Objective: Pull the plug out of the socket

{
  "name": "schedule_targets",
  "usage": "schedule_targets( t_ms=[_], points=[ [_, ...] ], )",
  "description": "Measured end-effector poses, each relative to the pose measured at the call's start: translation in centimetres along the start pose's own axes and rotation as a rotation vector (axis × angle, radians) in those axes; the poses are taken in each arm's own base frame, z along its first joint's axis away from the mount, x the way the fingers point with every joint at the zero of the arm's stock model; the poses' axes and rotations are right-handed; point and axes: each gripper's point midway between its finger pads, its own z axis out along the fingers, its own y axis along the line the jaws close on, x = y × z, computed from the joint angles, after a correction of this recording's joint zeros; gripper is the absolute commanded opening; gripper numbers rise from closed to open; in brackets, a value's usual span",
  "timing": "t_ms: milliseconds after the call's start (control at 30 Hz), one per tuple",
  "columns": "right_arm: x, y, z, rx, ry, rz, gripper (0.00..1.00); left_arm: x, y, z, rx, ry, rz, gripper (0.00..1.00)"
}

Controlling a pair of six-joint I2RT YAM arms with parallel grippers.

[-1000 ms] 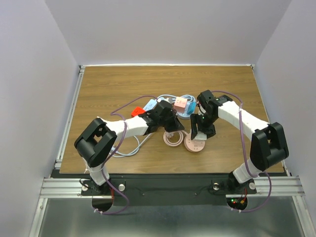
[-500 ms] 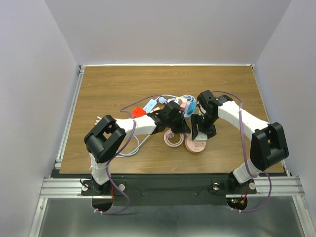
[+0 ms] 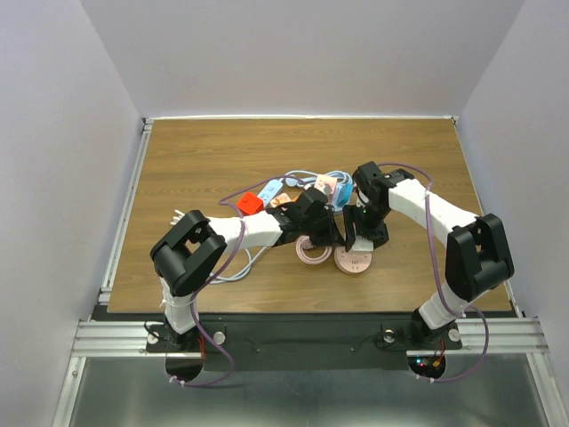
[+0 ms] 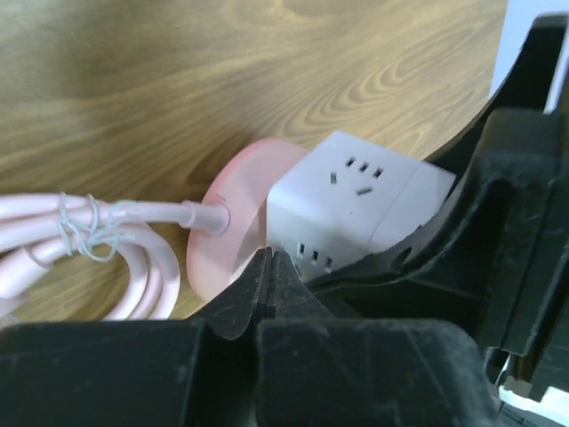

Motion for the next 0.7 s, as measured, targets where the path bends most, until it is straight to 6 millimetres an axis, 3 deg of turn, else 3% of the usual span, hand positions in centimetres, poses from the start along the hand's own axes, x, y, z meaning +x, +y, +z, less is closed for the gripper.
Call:
schedule_targets(
  t_ms=[333, 700],
  points=[
    [-0.6, -2.0, 0.3, 0.097, -0.020, 0.004, 0.01, 0.7, 0.7, 3.2, -0.036, 0.076, 0.014, 0.00],
    [-1.2, -4.1, 0.1, 0.174, -0.041, 0.023, 0.00, 0.8, -0.2, 5.9, 0.019, 0.173, 0.028, 0.00]
  ],
)
